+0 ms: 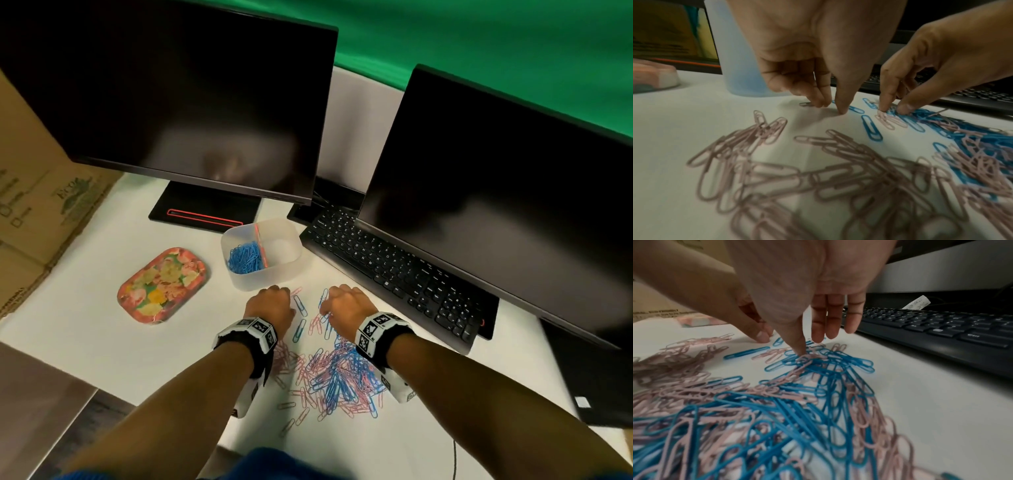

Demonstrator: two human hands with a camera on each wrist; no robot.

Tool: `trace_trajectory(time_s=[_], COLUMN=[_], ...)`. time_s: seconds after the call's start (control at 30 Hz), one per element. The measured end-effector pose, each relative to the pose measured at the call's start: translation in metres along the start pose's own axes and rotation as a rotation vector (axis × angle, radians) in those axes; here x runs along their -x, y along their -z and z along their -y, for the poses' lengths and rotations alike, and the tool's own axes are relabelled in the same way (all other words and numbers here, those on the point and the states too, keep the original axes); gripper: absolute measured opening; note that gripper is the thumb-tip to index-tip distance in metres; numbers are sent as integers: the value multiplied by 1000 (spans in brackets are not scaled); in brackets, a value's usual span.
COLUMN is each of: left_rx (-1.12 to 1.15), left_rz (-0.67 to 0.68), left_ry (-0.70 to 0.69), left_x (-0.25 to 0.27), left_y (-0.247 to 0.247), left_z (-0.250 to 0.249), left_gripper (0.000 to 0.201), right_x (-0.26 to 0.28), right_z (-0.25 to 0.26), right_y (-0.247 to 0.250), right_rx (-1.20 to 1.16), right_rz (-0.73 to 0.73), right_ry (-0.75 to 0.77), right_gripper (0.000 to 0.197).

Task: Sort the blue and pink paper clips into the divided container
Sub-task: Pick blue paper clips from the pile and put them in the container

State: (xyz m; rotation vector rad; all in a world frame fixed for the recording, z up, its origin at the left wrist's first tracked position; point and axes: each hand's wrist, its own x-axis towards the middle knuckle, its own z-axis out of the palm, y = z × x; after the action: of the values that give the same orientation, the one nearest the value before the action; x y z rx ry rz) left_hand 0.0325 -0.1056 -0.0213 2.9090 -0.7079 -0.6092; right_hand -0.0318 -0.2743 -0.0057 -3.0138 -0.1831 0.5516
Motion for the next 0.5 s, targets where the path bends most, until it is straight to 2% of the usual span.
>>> trace_trajectory(time_s=[0.2, 0.37, 0.5], left_rx=[32, -16, -111], left_rz=[-7, 37, 30], left_ry=[6, -171, -243], left_x=[-3, -10, -14], left_y=[3, 1, 3], left_z=[-3, -7, -8], left_gripper=[28, 40, 23], right_x=[-2, 1, 5], right_z=[0, -12, -24], right_y=[-6, -5, -2], right_rx=[-56, -431, -656], right_rz=[-23, 19, -17], right_ry=[-33, -260, -351], right_gripper=[20, 10, 6])
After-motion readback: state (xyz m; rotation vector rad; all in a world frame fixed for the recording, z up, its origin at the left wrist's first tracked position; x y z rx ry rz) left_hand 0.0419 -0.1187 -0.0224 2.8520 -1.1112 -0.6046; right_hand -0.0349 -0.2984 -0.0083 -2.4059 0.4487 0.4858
